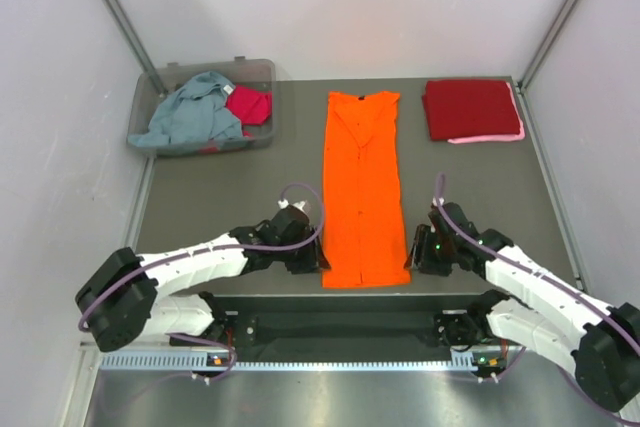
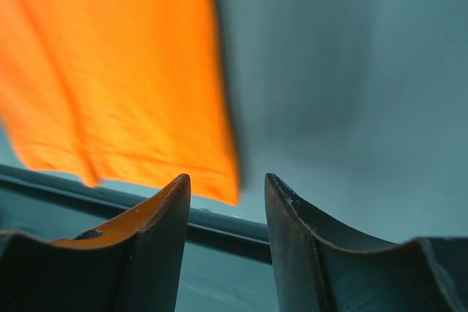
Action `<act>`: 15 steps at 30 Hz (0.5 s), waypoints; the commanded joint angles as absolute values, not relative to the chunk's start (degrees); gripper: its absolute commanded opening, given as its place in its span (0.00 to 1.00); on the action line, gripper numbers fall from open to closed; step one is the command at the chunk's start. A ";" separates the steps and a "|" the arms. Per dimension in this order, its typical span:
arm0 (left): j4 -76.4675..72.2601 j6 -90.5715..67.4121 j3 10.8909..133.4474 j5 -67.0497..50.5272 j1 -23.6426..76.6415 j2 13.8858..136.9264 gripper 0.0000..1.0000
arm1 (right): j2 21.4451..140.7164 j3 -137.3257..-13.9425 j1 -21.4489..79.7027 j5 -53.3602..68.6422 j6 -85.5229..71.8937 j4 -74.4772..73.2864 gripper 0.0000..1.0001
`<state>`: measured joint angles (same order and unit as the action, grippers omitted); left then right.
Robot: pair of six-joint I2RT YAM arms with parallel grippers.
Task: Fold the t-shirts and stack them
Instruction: Fold the tshirt
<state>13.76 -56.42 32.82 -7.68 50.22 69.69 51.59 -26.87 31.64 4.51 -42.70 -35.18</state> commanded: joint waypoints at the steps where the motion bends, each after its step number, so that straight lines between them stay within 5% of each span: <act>1: 11.78 -56.69 31.64 -9.84 50.10 71.27 0.42 | 50.54 -24.09 30.41 9.31 -40.96 -33.75 0.46; 15: 9.41 -58.09 29.44 -11.69 50.10 76.02 0.35 | 47.81 -17.32 30.50 12.13 -44.56 -29.27 0.41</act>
<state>12.23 -57.43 30.15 -10.94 50.19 75.57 47.66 -18.46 31.07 12.21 -44.12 -30.55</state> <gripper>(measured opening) 0.354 0.415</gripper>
